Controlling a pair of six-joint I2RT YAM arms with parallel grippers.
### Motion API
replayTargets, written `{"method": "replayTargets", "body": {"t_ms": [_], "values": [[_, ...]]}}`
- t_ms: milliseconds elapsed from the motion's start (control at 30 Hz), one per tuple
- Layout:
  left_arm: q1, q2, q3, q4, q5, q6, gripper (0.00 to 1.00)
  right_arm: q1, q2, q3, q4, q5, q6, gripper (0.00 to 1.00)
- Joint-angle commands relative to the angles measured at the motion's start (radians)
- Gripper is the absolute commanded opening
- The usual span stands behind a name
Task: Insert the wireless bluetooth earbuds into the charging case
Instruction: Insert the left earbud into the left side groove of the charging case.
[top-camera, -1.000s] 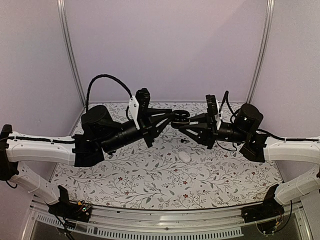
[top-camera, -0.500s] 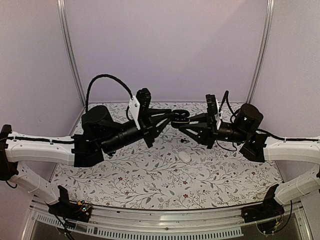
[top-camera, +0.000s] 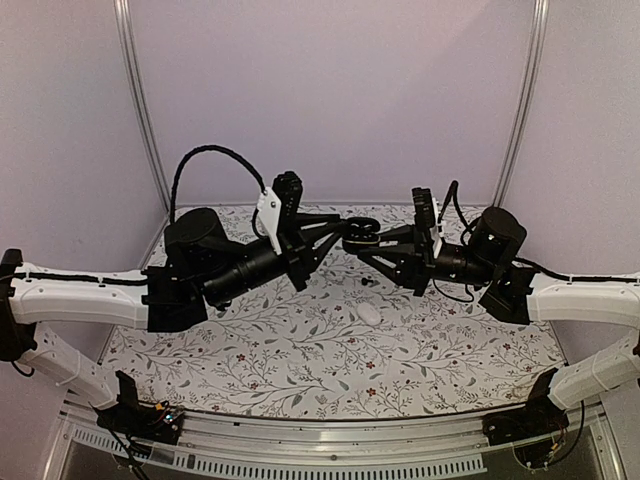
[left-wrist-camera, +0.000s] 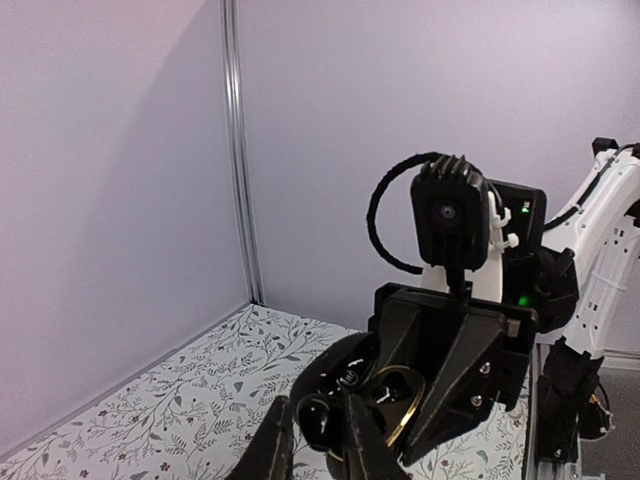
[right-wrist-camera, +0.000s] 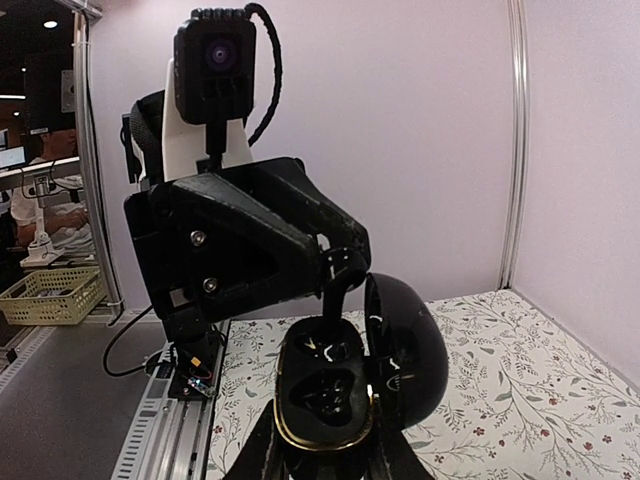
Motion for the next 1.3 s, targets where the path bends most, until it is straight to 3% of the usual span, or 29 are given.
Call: {"method": "replayTargets", "body": {"t_ms": [0,233,400,667,933,1067,1267], "values": [[-0.004,0.008,0.031,-0.03,-0.07,-0.009,0.18,-0.005,-0.021,0.015,0.027,-0.007,-0.016,0.0],[-0.004,0.016,0.039,-0.042,-0.044,-0.004,0.18,-0.004,-0.012,0.018,0.027,-0.008,-0.016,0.0],[-0.004,0.003,0.029,-0.039,-0.012,-0.008,0.25,-0.005,-0.009,0.018,0.019,0.011,-0.016,0.0],[-0.002,-0.057,-0.005,-0.068,0.053,0.027,0.49,-0.01,-0.011,0.015,0.008,0.014,-0.008,0.0],[0.0,-0.103,-0.013,-0.137,0.06,0.042,0.49,-0.017,-0.013,0.011,0.007,0.007,0.005,0.0],[0.014,-0.105,0.032,-0.289,0.176,0.091,0.56,-0.018,-0.015,0.015,-0.007,-0.028,0.006,0.0],[0.036,-0.115,0.04,-0.32,0.2,0.101,0.58,-0.018,-0.021,0.015,-0.018,-0.069,-0.002,0.0]]}}
